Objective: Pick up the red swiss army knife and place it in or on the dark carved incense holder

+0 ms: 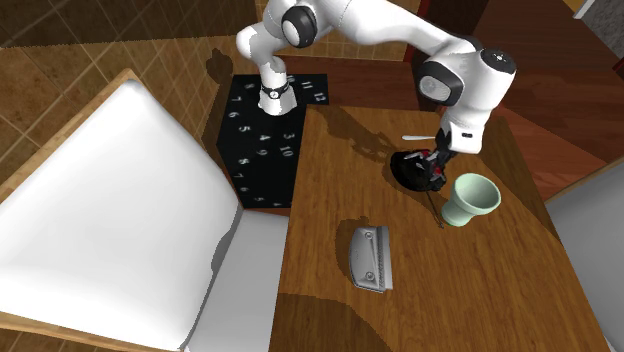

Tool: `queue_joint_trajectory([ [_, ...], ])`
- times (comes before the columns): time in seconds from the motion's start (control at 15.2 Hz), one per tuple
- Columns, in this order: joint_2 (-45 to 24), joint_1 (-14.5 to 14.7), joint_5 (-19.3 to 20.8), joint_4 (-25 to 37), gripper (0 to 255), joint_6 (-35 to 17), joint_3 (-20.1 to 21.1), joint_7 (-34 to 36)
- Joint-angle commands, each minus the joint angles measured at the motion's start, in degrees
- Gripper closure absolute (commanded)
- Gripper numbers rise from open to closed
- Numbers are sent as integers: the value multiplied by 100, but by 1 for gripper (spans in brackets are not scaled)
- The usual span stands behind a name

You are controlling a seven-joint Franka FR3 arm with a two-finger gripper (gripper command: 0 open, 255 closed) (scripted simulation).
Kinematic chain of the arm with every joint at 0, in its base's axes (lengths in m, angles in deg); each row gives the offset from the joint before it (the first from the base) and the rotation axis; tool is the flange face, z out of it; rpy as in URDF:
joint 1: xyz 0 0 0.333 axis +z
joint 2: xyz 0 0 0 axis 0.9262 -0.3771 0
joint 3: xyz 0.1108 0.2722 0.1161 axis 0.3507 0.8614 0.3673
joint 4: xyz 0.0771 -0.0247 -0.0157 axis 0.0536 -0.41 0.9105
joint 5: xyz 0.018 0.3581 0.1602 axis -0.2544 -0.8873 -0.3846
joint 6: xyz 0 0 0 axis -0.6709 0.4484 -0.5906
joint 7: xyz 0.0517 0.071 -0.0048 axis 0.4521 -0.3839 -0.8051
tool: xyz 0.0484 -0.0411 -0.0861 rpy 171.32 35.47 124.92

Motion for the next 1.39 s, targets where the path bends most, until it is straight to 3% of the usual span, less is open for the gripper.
queue_joint_trajectory([
  [0.0,9,-14,4,-180,255,-173,-1,11],
  [0.33,-37,-32,18,-467,255,-503,-9,32],
  [0.79,-37,-32,18,-467,255,-503,-9,32],
  [0.86,-37,-32,18,-467,0,-503,-9,32],
  [1.19,-37,-32,18,-467,0,-503,-9,32],
  [1.32,31,-14,2,-197,0,-167,1,14],
])
